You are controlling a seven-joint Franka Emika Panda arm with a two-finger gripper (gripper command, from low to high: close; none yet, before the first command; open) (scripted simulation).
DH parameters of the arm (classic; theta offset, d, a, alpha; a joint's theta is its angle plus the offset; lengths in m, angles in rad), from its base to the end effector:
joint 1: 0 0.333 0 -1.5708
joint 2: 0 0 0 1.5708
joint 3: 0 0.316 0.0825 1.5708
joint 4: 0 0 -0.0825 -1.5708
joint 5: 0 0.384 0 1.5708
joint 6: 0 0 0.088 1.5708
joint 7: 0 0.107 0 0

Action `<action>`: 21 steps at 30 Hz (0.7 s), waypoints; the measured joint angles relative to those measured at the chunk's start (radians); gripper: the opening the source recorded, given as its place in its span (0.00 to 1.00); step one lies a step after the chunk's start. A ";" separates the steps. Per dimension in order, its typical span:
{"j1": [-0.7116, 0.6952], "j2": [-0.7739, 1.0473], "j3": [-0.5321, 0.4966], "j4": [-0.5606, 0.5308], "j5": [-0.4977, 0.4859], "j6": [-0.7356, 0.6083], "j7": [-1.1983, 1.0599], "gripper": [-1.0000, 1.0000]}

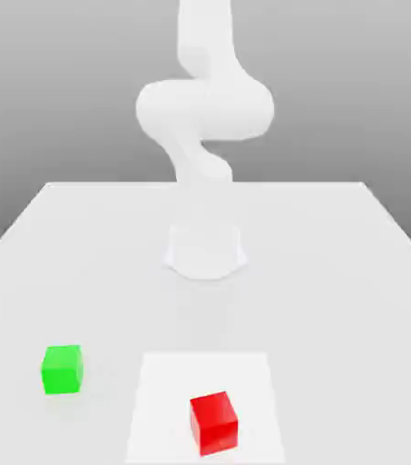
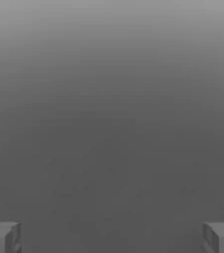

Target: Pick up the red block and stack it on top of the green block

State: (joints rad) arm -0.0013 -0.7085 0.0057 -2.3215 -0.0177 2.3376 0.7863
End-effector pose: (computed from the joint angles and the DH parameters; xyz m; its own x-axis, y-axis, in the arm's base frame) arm 0.3810 0.0021 0.6711 0.5316 -0.6956 0.4833 -0.5272 -0.7183 -0.4539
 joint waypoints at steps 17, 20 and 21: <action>0.011 0.623 -0.006 -0.147 -0.050 0.257 -0.145 0.50; 0.011 0.731 -0.004 -0.173 -0.032 0.303 -0.189 0.50; 0.010 0.767 0.000 -0.181 -0.024 0.318 -0.206 0.50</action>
State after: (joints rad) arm 0.0088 0.0582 0.0055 -2.5028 -0.0413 2.6554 0.5807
